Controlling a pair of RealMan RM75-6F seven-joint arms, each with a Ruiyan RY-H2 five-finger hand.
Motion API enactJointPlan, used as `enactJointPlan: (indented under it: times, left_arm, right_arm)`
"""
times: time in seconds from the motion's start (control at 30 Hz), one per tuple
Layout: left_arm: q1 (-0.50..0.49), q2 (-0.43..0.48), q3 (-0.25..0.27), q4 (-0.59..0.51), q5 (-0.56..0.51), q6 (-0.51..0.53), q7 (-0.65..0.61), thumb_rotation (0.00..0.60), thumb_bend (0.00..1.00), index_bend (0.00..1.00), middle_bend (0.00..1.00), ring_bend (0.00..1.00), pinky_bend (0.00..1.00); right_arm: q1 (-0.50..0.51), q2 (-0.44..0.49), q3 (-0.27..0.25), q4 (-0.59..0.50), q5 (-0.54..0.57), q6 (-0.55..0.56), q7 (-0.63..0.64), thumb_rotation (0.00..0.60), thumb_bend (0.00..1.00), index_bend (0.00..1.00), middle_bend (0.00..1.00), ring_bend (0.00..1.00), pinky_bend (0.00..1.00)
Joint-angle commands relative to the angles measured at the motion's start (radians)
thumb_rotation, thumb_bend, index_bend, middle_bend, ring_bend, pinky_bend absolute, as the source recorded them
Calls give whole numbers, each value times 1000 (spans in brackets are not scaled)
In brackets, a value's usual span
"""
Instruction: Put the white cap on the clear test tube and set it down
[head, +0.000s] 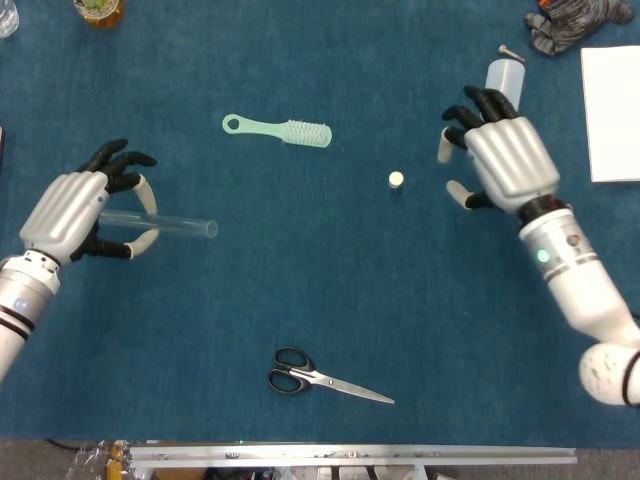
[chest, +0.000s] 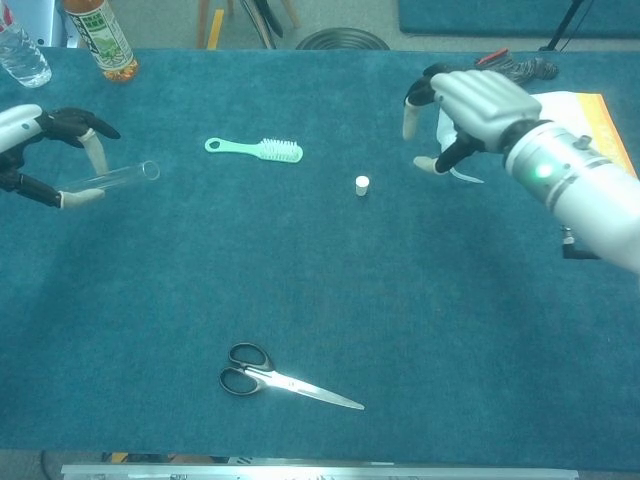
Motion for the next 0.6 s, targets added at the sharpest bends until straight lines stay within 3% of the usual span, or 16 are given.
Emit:
enactJointPlan:
  times: [0.03, 0.2, 0.6]
  left_arm:
    - [0, 1, 2, -1, 0, 2, 1, 599, 344, 592, 192, 0, 163]
    - [0, 0, 6, 3, 0, 7, -2, 600, 344, 592, 191, 0, 163]
    - [-6, -2, 10, -1, 0, 10, 4, 599, 344, 591, 189, 0, 163]
  right_arm:
    - [29, -39, 2, 42, 36, -14, -28, 600, 204, 480, 221, 13, 33]
    - [55, -94, -3, 107, 54, -22, -40, 600, 200, 479, 170, 0, 16]
    - [98, -213, -9, 263, 59, -46, -34, 600, 201, 480, 156, 0, 15]
